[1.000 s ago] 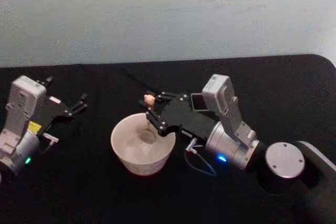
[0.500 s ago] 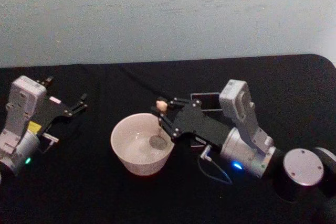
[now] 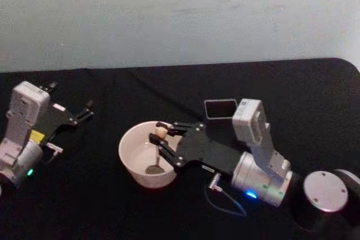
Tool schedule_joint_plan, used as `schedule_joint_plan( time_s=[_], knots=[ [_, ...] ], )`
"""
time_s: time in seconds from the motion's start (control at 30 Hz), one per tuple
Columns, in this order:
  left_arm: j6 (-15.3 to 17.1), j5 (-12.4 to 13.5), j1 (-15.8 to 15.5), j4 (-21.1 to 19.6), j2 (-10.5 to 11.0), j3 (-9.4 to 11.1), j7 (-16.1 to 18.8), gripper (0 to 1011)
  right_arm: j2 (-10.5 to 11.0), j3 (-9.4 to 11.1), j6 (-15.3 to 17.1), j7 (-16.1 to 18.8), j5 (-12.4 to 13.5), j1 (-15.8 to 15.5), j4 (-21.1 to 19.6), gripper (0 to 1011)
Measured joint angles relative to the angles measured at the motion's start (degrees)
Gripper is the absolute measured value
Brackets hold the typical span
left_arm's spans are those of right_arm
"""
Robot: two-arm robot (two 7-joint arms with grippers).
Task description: Pick up the stirring spoon with one hand, stir inside the cup, then place it back in its original position.
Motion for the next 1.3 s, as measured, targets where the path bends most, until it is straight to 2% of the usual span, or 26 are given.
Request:
schedule_joint_plan(
  time_s=[0.33, 0.6, 0.83, 1.3],
  knots=[
    [0.0, 0.0, 0.0, 0.0, 0.0, 0.0, 0.0, 1001, -3.57, -1.5, -0.6, -1.74, -1.08, 3.46, 4.23, 224],
    [0.0, 0.0, 0.0, 0.0, 0.0, 0.0, 0.0, 1001, -5.82, -0.85, -1.47, -4.15, -2.74, 6.25, 8.67, 224],
    [0.0, 0.0, 0.0, 0.0, 0.0, 0.0, 0.0, 1001, -6.13, 0.33, -1.46, -5.14, -3.24, 6.75, 9.83, 224],
    [0.0, 0.0, 0.0, 0.0, 0.0, 0.0, 0.0, 1001, -6.01, 1.27, -1.38, -5.18, -3.61, 6.24, 9.57, 224]
  ],
)
